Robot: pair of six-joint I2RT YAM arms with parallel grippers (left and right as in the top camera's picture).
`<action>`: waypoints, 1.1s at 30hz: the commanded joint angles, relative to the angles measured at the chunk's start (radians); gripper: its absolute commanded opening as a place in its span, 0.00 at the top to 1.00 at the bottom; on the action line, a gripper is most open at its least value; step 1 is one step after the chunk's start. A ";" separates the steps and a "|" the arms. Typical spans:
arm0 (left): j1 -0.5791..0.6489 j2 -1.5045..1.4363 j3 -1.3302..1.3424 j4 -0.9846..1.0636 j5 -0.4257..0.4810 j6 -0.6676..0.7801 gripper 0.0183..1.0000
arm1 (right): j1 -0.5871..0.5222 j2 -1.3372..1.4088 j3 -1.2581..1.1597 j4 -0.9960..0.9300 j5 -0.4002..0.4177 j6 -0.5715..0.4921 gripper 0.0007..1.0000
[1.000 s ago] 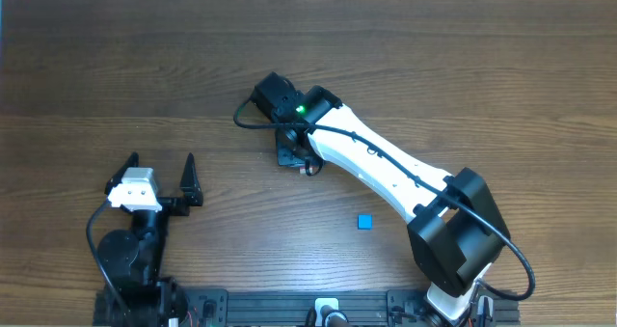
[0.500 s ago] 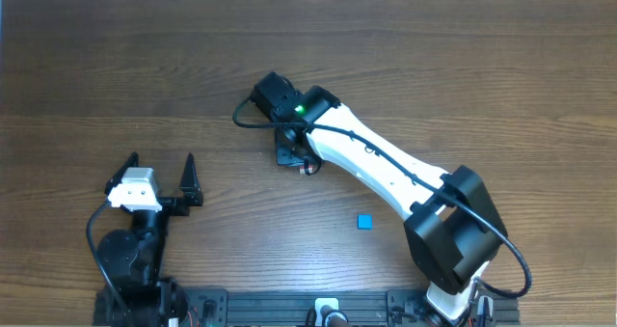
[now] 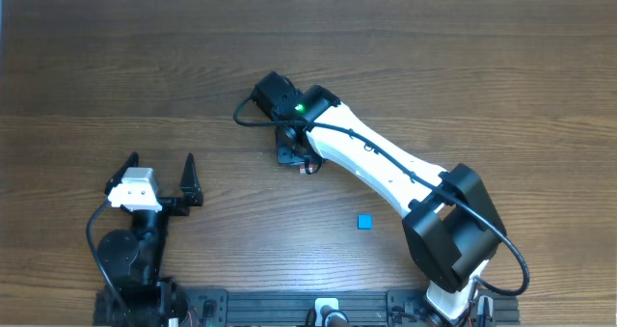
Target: Stack Cubes
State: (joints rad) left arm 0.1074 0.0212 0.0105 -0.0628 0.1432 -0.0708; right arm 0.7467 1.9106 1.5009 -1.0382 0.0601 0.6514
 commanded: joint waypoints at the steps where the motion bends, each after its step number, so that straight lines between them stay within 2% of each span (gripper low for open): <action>1: 0.005 -0.008 -0.005 -0.001 0.009 0.014 0.00 | -0.008 0.021 -0.008 0.002 0.013 0.006 0.68; 4: 0.005 -0.008 -0.005 -0.001 0.009 0.014 0.00 | -0.008 0.021 -0.008 0.002 0.013 0.006 0.51; 7: 0.005 -0.008 -0.005 -0.001 0.009 0.014 0.00 | -0.008 0.021 -0.008 0.002 0.013 0.006 0.40; 8: 0.005 -0.008 -0.005 -0.001 0.009 0.014 0.00 | -0.008 0.021 -0.008 0.002 0.013 0.006 0.34; 9: 0.005 -0.008 -0.005 -0.001 0.009 0.014 0.00 | -0.008 0.021 -0.008 0.002 0.013 0.006 0.20; 11: 0.005 -0.008 -0.005 -0.001 0.009 0.014 0.00 | -0.008 0.021 -0.008 0.003 0.013 0.006 0.04; 12: 0.005 -0.008 -0.005 -0.001 0.009 0.014 0.00 | -0.008 0.017 -0.005 0.003 0.013 0.006 0.01; 21: 0.005 -0.008 -0.005 -0.001 0.009 0.014 0.00 | -0.010 -0.167 0.025 -0.010 0.016 -0.040 0.01; 27: 0.005 -0.008 -0.005 -0.001 0.009 0.014 0.00 | -0.006 -0.367 0.023 -0.166 0.041 -0.053 0.01; 30: 0.005 -0.008 -0.005 -0.001 0.009 0.014 0.00 | -0.014 -0.440 -0.011 -0.306 0.074 -0.005 0.01; 33: 0.005 -0.008 -0.005 -0.001 0.009 0.014 0.00 | -0.034 -0.496 -0.104 -0.376 0.071 0.049 0.01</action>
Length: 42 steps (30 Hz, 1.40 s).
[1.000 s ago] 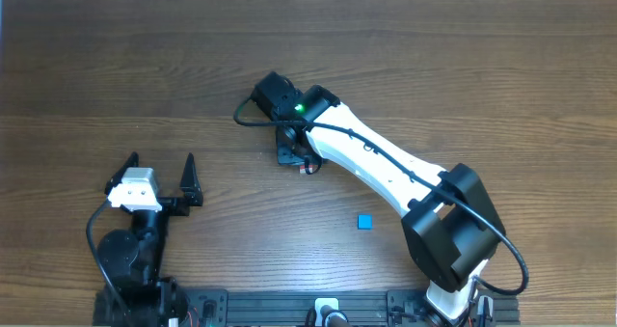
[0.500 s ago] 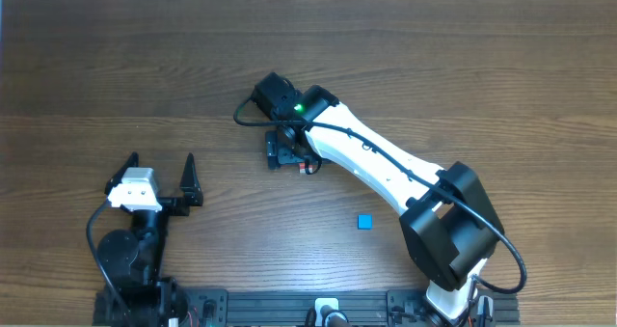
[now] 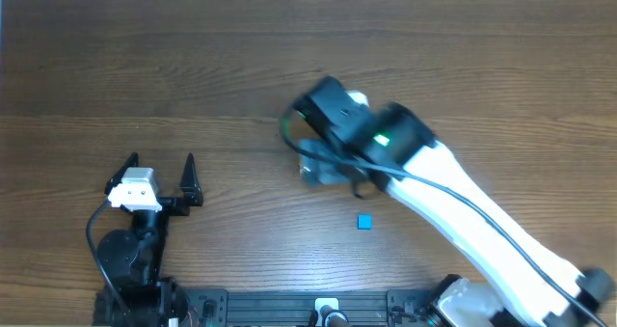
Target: Stack Cubes
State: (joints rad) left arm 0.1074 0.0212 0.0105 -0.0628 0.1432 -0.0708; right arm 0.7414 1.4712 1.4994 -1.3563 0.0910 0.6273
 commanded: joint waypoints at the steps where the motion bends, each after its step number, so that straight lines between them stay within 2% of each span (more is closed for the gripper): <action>1: 0.005 -0.008 -0.005 -0.001 0.009 0.014 0.00 | -0.031 -0.074 -0.149 -0.052 0.034 0.088 0.01; 6: 0.005 -0.008 -0.005 -0.001 0.009 0.014 0.00 | -0.014 -0.157 -0.472 0.132 -0.069 0.128 0.01; 10: 0.005 -0.008 -0.005 -0.001 0.009 0.014 0.00 | 0.000 -0.158 -0.602 0.256 -0.101 0.134 0.01; 18: 0.005 -0.008 -0.005 -0.001 0.009 0.014 0.00 | 0.003 -0.158 -0.760 0.423 -0.100 0.142 0.01; 31: 0.005 -0.008 -0.005 -0.001 0.009 0.014 0.00 | -0.024 -0.103 -0.847 0.566 -0.034 0.112 0.01; 42: 0.005 -0.008 -0.005 -0.001 0.009 0.014 0.00 | -0.035 -0.066 -0.847 0.621 -0.012 0.074 0.09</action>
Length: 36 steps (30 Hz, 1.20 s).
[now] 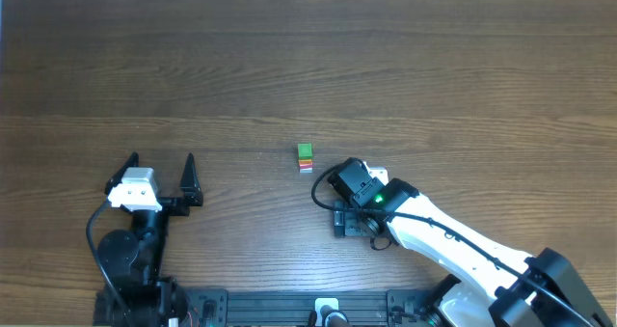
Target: Stack Cubes
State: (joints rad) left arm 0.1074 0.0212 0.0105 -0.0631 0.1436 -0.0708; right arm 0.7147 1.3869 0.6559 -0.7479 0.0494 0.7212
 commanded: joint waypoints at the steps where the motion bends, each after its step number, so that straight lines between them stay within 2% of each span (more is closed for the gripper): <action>1: 0.005 -0.008 -0.005 -0.001 0.009 0.014 0.00 | -0.009 0.029 -0.004 0.021 0.031 -0.022 0.11; 5: 0.005 -0.008 -0.005 -0.001 0.009 0.014 0.00 | -0.015 0.055 -0.004 0.034 0.030 -0.024 0.18; 12: 0.005 -0.008 -0.005 -0.001 0.009 0.014 0.00 | -0.016 0.063 -0.004 0.047 0.029 -0.024 0.36; 16: 0.005 -0.008 -0.005 -0.001 0.009 0.014 0.00 | -0.016 0.063 -0.004 0.050 0.029 -0.023 0.57; 20: 0.005 -0.008 -0.005 -0.001 0.009 0.014 0.00 | -0.016 0.063 -0.004 0.050 0.026 -0.023 0.72; 32: 0.005 -0.008 -0.005 -0.001 0.009 0.014 0.00 | -0.027 0.053 0.011 0.041 0.014 0.000 0.84; 36: 0.005 -0.008 -0.005 0.000 0.009 0.014 0.00 | -0.035 0.008 0.116 -0.078 0.026 -0.007 0.87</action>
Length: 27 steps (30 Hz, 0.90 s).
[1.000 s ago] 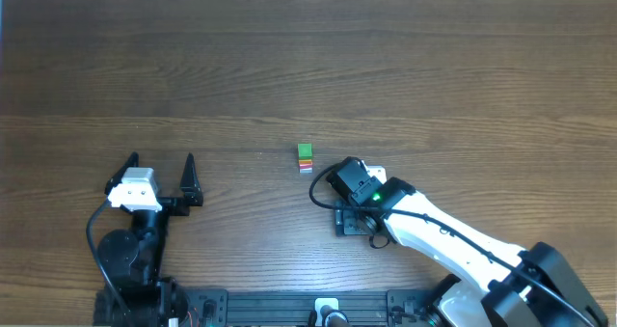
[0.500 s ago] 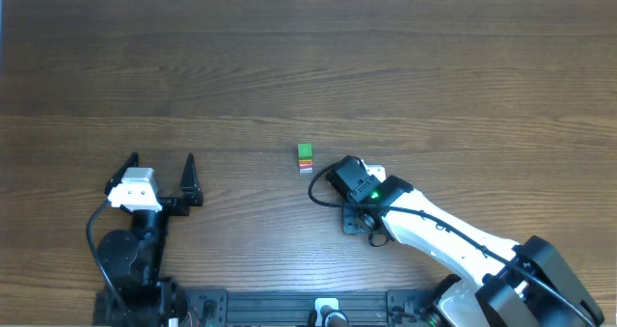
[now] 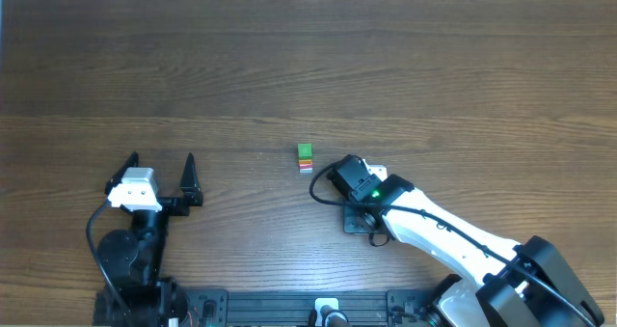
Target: Stack Cubes
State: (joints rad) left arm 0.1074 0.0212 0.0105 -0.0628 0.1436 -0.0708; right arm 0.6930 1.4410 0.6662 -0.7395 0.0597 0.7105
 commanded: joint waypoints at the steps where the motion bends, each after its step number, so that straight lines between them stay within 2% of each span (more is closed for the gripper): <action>1: 0.005 -0.008 -0.005 -0.001 0.009 0.014 0.00 | -0.014 -0.054 0.140 -0.117 0.020 -0.007 0.87; 5: 0.005 -0.008 -0.005 -0.001 0.009 0.014 0.00 | -0.013 -0.057 0.321 -0.249 0.044 -0.040 0.91; 7: 0.005 -0.008 -0.005 -0.001 0.009 0.014 0.00 | -0.011 -0.035 0.474 -0.336 0.055 -0.072 0.99; 18: 0.005 -0.008 -0.005 -0.001 0.009 0.014 0.00 | 0.016 0.252 0.901 -0.503 0.065 -0.110 0.99; 27: 0.005 -0.008 -0.005 -0.001 0.009 0.014 0.00 | 0.045 0.397 1.002 -0.499 0.039 -0.110 0.99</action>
State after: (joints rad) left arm 0.1074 0.0212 0.0105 -0.0631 0.1436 -0.0708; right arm 0.7292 1.8172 1.6245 -1.2369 0.1043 0.6044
